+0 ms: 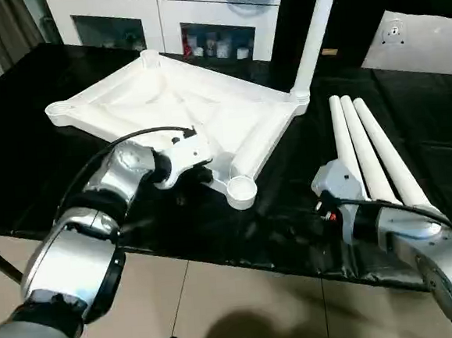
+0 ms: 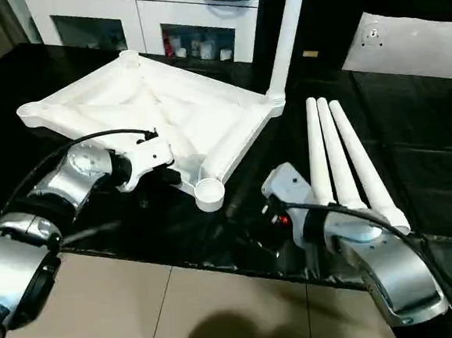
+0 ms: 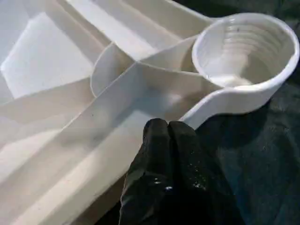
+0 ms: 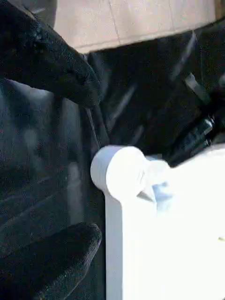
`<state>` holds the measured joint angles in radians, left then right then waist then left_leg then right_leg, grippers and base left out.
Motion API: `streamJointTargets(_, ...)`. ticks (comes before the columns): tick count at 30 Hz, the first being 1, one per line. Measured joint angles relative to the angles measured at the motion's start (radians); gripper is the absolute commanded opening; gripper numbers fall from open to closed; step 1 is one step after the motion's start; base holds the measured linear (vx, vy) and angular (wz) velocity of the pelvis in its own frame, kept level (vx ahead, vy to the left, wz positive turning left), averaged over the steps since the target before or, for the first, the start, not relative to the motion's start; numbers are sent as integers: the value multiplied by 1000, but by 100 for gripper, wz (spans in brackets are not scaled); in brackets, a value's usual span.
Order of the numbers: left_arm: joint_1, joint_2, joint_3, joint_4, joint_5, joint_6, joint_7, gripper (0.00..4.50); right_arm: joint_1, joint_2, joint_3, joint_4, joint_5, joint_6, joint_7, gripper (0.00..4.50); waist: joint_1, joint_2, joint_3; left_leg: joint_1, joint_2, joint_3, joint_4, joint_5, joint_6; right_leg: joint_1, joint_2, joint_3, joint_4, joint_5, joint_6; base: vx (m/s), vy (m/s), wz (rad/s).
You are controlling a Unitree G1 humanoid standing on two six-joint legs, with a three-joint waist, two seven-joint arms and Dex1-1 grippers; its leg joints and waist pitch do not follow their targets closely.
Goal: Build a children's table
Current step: Rotate table base
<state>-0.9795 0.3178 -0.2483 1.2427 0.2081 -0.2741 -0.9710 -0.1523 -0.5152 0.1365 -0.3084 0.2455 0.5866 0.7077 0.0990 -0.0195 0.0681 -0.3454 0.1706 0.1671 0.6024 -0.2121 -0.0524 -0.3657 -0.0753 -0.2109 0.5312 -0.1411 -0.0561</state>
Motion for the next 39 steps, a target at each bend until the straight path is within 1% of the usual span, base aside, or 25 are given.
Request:
streamJointTargets(2, 36, -20, 63, -35, -75, -4, -4, 4, 0, 25, -24, -3, 5, 3, -29, 450, -2, 0, 0, -3, 0, 0, 0, -1, 1, 0, 0, 0, -3, 1, 1, 0, 0, 0)
streamJointTargets(3, 60, -34, 129, -75, -148, 12, -5, 23, 0, 64, -50, -4, 22, 10, -60, 450, -6, 0, 0, -4, 0, 0, 0, -1, 2, -1, 0, 0, -3, 2, 1, 0, 0, 0)
streamJointTargets(4, 78, -39, 170, -117, -199, 26, -5, 35, 0, 92, -65, -5, 32, 12, -84, 450, -8, -1, 0, -4, 0, 0, 0, -2, 2, -1, 0, 1, -2, 2, 0, 0, 0, 0)
streamJointTargets(6, 92, -39, 224, -192, -270, 47, -1, 43, 0, 124, -91, -5, 46, 13, -123, 450, -10, -1, 0, -5, 0, 2, 0, -2, 3, -4, -1, 2, 1, 2, 0, 0, 0, 0)
streamJointTargets(8, 162, -33, 278, -356, -322, 94, 55, 54, 0, 181, -128, -15, 73, 18, -168, 450, -13, -2, -1, -4, 0, 5, -1, -2, 3, -9, -1, 5, 9, -1, -3, 0, 0, 0)
streamJointTargets(10, 265, -46, 331, -530, -365, 174, 146, 82, 4, 227, -134, -47, 82, 20, -213, 450, -19, -4, -1, -6, 0, 8, -1, -3, 4, -16, -2, 9, 23, -9, -8, 0, 0, 0)
streamJointTargets(12, 359, -77, 367, -686, -367, 283, 253, 95, 4, 261, -128, -54, 62, 10, -267, 450, -18, -7, -1, -6, 1, 8, -1, -2, 1, -19, -2, 8, 30, -15, -8, 0, 0, 0)
streamJointTargets(14, 473, -113, 393, -864, -348, 383, 361, 116, 8, 321, -124, -61, 15, -7, -358, 450, -19, -10, 0, -5, 2, 7, -3, 0, -1, -19, -1, 8, 33, -17, -10, 0, 0, 0)
streamJointTargets(15, 514, -131, 400, -925, -337, 405, 393, 116, 11, 343, -127, -63, -9, -7, -399, 450, -19, -11, 0, -4, 3, 7, -3, 1, -2, -19, 0, 7, 33, -17, -10, 0, 0, 0)
streamJointTargets(16, 566, -160, 408, -1009, -294, 418, 453, 116, 11, 348, -119, -64, -35, 21, -443, 450, -20, -12, 1, -3, 3, 6, -3, 1, -3, -19, 1, 6, 31, -17, -10, 0, 0, 0)
streamJointTargets(19, 654, -199, 428, -1179, -226, 465, 548, 116, 18, 355, -93, -64, -79, 95, -508, 450, -24, -13, 1, -2, 3, 5, -1, 1, -4, -17, 1, 5, 29, -16, -9, 0, 0, 0)
streamJointTargets(20, 682, -203, 428, -1230, -223, 489, 570, 116, 25, 356, -82, -64, -92, 98, -523, 450, -27, -12, 0, -2, 3, 5, 0, -1, -6, -16, 1, 5, 27, -16, -8, 0, 0, 0)
streamJointTargets(22, 748, -218, 427, -1337, -227, 545, 614, 116, 46, 370, -84, -66, -102, 99, -555, 450, -34, -12, 0, -2, 3, 4, 0, -2, -7, -15, 0, 5, 25, -15, -7, 0, 0, 0)
streamJointTargets(25, 794, -234, 411, -1414, -232, 612, 654, 116, 76, 397, -114, -83, -91, 99, -580, 450, -38, -13, 0, -3, 1, 4, 1, -2, -6, -13, 0, 6, 23, -14, -5, 0, 0, 0)
streamJointTargets(26, 798, -236, 402, -1430, -233, 630, 661, 116, 87, 405, -128, -84, -86, 99, -584, 450, -34, -13, 0, -4, 0, 5, 1, -2, -4, -12, -2, 7, 23, -14, -5, 0, 0, 0)
streamJointTargets(28, 799, -242, 384, -1458, -234, 662, 677, 116, 113, 428, -159, -95, -74, 99, -596, 450, -17, -12, 0, -2, -5, 6, 5, -2, 4, -9, -9, 11, 26, -14, -5, -5, 30, -1)
streamJointTargets(29, 795, -247, 375, -1464, -235, 669, 680, 116, 119, 436, -169, -100, -65, 99, -598, 450, -9, -11, 0, -3, -8, 5, 12, -5, 10, -10, -14, 13, 32, -14, -4, -1, 51, -2)
streamJointTargets(30, 792, -250, 368, -1466, -232, 676, 682, 116, 119, 442, -173, -104, -57, 101, -601, 450, 2, -7, 0, 6, -10, 12, 26, -10, 13, -16, -11, 34, 38, -14, -1, -17, 97, -23)
streamJointTargets(31, 792, -251, 362, -1466, -212, 687, 686, 116, 116, 443, -171, -112, -51, 101, -600, 450, 17, -4, 2, 14, -18, 23, 31, -26, 13, -19, -8, 65, 50, -14, 5, -35, 110, -47)
streamJointTargets(32, 793, -248, 361, -1467, -202, 691, 691, 116, 116, 448, -168, -113, -49, 99, -599, 450, 18, 0, 2, 30, -18, 39, 31, -34, 16, -19, 3, 87, 49, -13, 8, -35, 110, -47)
streamJointTargets(33, 793, -243, 366, -1469, -183, 695, 695, 116, 114, 459, -150, -115, -44, 96, -594, 450, 10, 2, 2, 41, -13, 62, 28, -38, 23, -26, 21, 120, 45, -18, 13, -73, 89, -45)
streamJointTargets(34, 793, -239, 368, -1473, -172, 704, 701, 116, 112, 464, -140, -120, -42, 85, -594, 450, -2, 0, 2, 41, -14, 66, 31, -40, 27, -25, 18, 121, 47, -20, 14, -56, 44, -19)
streamJointTargets(35, 794, -236, 370, -1480, -171, 718, 709, 116, 112, 476, -141, -124, -42, 74, -600, 450, -19, 4, 2, 37, -14, 64, 32, -41, 29, -23, 16, 118, 44, -22, 15, -92, 92, -22)
streamJointTargets(36, 798, -241, 370, -1496, -174, 735, 717, 116, 111, 484, -146, -124, -42, 66, -611, 450, -44, -3, -1, 31, -15, 62, 32, -41, 29, -20, 16, 119, 40, -24, 15, -50, 72, -1)
streamJointTargets(39, 841, -238, 354, -1557, -193, 787, 727, 116, 109, 495, -176, -138, -42, 83, -639, 450, -84, -11, -3, 29, -19, 55, 32, -41, 29, -19, 16, 118, 33, -23, 17, -17, 24, 0)
